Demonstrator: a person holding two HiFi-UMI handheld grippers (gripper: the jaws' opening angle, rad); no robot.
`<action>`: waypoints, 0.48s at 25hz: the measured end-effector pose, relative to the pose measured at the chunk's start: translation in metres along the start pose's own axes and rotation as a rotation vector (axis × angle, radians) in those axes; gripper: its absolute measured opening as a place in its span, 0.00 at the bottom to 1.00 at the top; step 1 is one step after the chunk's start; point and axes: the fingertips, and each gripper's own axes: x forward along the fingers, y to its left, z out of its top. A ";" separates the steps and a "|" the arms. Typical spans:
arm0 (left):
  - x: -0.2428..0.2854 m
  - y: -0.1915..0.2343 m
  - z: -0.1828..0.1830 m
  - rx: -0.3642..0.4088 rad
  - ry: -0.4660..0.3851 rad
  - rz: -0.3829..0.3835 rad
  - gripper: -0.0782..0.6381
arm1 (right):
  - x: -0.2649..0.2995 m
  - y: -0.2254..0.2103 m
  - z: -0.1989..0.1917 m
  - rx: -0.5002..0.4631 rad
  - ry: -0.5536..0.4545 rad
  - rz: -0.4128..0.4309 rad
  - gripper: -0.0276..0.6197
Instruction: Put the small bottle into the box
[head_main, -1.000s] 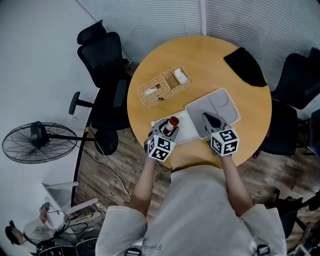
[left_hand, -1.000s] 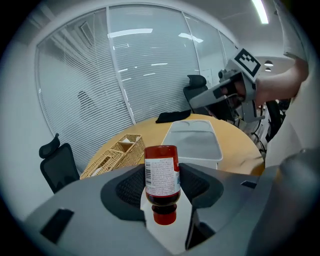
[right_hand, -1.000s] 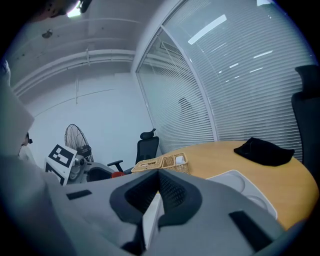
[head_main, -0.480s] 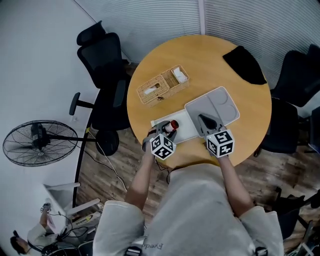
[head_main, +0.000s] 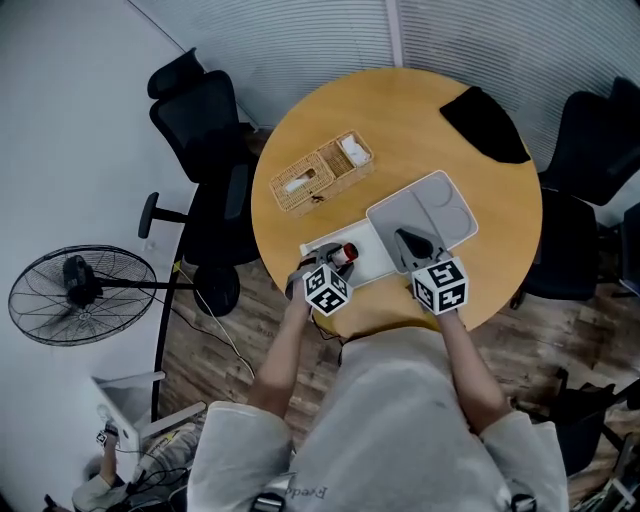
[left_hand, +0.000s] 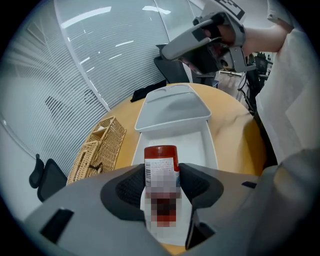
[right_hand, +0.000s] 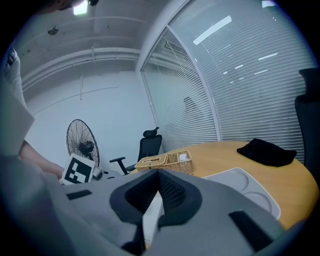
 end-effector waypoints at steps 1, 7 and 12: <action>0.002 -0.003 -0.002 -0.001 0.006 -0.010 0.43 | -0.001 -0.001 0.000 0.003 0.001 -0.001 0.07; 0.015 -0.010 -0.016 0.012 0.054 -0.061 0.43 | -0.001 -0.006 0.003 0.002 0.006 -0.008 0.07; 0.026 -0.011 -0.022 0.028 0.082 -0.090 0.43 | -0.003 -0.010 0.005 0.008 0.007 -0.019 0.07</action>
